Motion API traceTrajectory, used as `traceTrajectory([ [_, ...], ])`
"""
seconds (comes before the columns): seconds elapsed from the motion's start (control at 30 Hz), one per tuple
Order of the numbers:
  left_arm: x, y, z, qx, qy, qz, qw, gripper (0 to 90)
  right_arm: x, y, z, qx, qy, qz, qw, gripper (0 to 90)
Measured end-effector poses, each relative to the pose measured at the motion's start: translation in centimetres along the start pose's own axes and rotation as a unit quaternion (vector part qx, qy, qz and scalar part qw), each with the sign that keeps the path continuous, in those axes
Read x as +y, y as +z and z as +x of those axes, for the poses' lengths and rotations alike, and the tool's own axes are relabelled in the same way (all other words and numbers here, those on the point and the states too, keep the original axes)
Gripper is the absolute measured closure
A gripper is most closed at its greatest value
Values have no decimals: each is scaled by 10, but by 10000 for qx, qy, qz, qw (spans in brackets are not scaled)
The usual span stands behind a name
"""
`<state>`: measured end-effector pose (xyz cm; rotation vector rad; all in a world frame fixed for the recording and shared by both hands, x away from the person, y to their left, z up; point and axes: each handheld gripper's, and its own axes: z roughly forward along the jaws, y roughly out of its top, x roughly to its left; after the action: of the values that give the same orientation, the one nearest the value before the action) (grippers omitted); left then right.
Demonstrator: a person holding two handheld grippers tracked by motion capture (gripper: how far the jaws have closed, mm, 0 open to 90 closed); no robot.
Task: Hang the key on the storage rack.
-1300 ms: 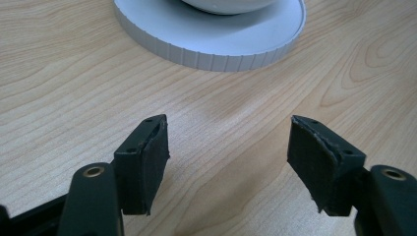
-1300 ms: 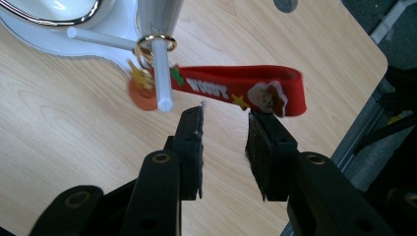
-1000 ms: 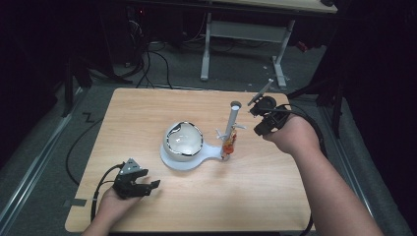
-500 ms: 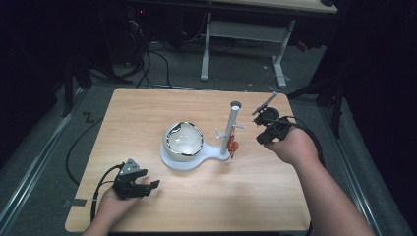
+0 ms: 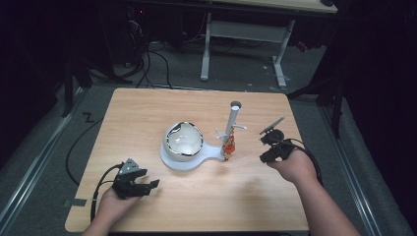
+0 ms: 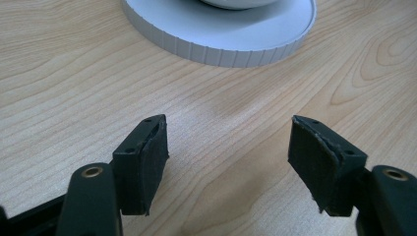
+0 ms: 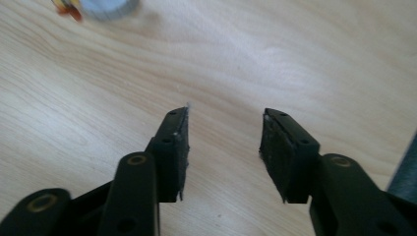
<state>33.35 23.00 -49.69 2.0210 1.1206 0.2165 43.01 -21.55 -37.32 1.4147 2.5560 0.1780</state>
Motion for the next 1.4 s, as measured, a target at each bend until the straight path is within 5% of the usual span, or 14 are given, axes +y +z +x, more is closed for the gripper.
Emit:
traceTrajectory([
  [0.1,0,1,0,16,-17,-7,10000,318,-14,13,-2,55,123,-55,9999,507],
  [0.37,-1,1,0,40,-25,12,10000,317,-63,47,1,68,502,-716,9961,477],
  [0.47,-1,2,-1,21,-18,12,10000,316,-83,55,3,90,743,-1190,9901,446],
  [0.7,0,3,-3,23,-47,-66,10000,313,-122,71,9,-115,1131,-2254,9676,361],
  [0.83,3,3,-4,39,-121,-136,9998,312,-124,67,6,-5,1013,-2404,9654,259],
  [0.93,4,3,-4,102,-162,-166,9997,309,-128,66,4,-43,1039,-2649,9586,259],
  [1.07,2,0,-3,164,-281,-202,9993,309,-129,70,1,59,775,-2761,9580,186],
  [1.17,2,-1,-4,195,-350,-218,9990,309,-127,75,2,70,703,-2653,9616,156],
  [1.4,8,6,-7,217,-205,-215,9993,291,-129,75,7,46,632,-2636,9625,136],
])
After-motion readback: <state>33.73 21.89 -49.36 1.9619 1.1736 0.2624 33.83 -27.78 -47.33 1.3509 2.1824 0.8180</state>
